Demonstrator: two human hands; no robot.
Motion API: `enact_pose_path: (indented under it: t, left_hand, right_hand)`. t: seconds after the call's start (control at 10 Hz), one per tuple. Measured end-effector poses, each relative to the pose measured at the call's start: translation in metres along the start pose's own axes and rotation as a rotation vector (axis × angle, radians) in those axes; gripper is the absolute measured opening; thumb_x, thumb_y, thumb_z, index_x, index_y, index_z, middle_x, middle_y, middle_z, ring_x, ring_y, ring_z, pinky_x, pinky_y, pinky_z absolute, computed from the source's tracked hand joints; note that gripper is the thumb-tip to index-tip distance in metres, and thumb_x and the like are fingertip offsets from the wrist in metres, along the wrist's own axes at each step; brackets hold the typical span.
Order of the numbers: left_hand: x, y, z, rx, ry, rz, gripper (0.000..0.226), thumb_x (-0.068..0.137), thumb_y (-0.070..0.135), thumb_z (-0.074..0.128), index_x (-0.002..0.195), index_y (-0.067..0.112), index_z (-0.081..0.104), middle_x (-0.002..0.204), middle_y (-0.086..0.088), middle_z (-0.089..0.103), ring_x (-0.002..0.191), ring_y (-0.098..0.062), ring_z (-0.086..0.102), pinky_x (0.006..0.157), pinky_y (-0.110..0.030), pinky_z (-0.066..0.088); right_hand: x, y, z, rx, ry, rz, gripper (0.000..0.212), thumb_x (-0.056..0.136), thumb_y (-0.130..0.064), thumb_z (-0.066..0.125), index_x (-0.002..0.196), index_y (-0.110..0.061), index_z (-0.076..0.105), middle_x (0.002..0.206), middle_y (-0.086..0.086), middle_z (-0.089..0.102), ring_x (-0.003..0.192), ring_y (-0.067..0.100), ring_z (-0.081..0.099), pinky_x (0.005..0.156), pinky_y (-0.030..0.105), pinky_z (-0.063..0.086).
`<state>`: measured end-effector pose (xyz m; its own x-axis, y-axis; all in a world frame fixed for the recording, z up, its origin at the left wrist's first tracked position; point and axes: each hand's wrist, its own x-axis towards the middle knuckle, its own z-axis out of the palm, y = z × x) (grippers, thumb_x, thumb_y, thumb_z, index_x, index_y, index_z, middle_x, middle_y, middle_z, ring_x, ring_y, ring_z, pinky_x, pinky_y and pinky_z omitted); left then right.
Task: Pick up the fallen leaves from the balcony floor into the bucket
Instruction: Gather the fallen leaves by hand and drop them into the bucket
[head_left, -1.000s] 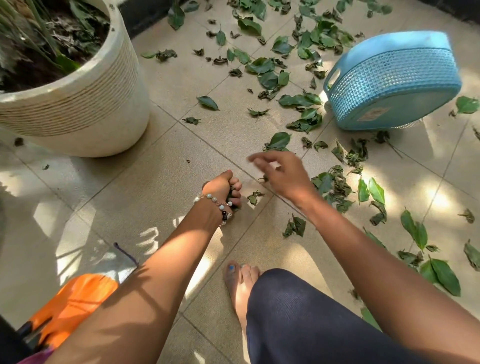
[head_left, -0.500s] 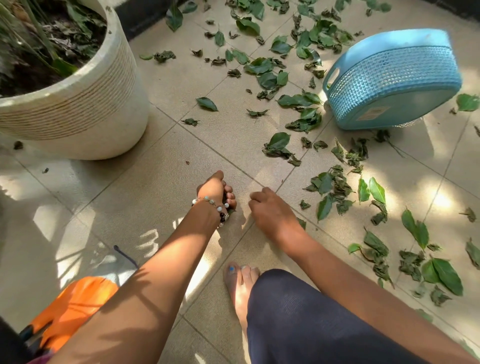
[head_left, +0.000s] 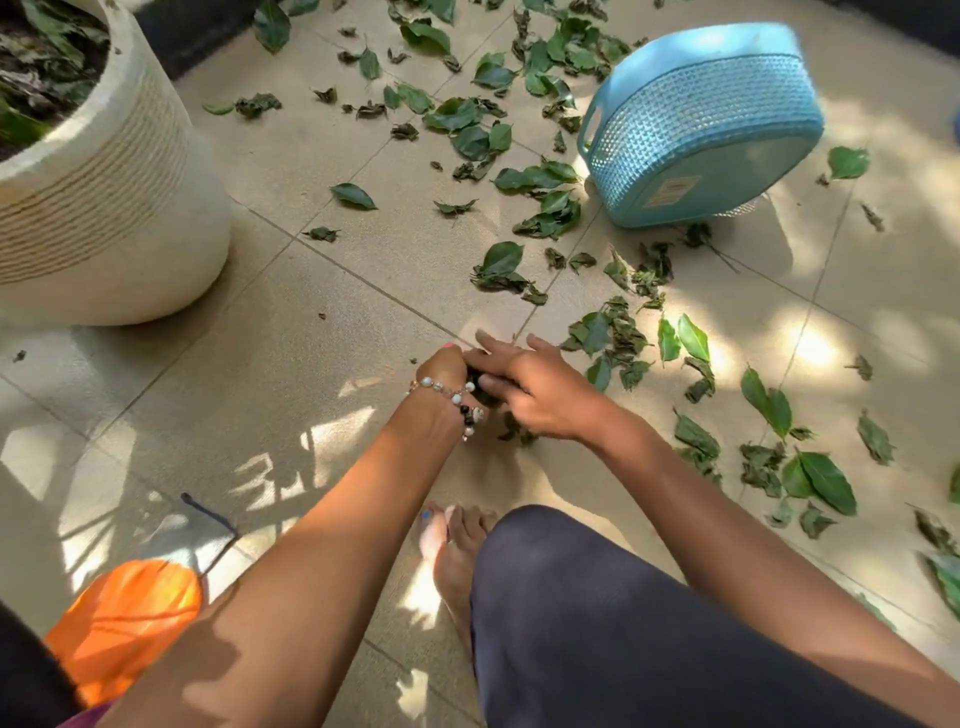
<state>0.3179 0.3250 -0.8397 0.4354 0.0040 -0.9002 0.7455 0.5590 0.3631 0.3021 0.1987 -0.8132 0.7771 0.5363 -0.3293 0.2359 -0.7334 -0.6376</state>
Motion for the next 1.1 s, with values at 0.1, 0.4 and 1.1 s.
enact_pose_path:
  t: [0.1, 0.4, 1.1]
  left_hand:
    - [0.018, -0.013, 0.013, -0.175, 0.033, -0.023, 0.028, 0.102, 0.032, 0.045, 0.077, 0.019, 0.050, 0.070, 0.001, 0.055, 0.051, -0.011, 0.051, 0.041, -0.021, 0.046]
    - [0.015, -0.026, 0.013, -0.153, 0.036, 0.024, 0.043, 0.100, 0.046, 0.045, 0.068, 0.017, 0.045, 0.039, 0.006, 0.038, 0.028, -0.007, 0.028, 0.031, -0.010, 0.021]
    - [0.004, -0.028, 0.022, 0.298, 0.201, 0.145, 0.051, 0.098, 0.049, 0.042, 0.099, 0.002, 0.062, 0.086, -0.010, 0.068, 0.080, -0.026, 0.067, 0.087, -0.038, 0.055]
  right_hand:
    - [-0.021, 0.006, -0.012, 0.435, 0.110, 0.078, 0.041, 0.099, -0.011, 0.049, 0.129, -0.037, 0.057, 0.153, -0.002, 0.036, 0.141, 0.014, 0.032, 0.120, 0.044, 0.018]
    - [-0.044, 0.032, 0.025, 0.035, 0.221, 0.429, 0.053, 0.079, -0.043, 0.072, 0.121, -0.017, 0.052, 0.115, 0.002, 0.047, 0.100, 0.013, 0.048, 0.082, 0.019, 0.046]
    - [-0.010, 0.010, 0.009, 0.526, 0.498, 0.280, 0.016, 0.077, 0.001, 0.075, 0.085, -0.013, 0.072, 0.079, -0.001, 0.071, 0.071, 0.010, 0.068, 0.059, 0.022, 0.055]
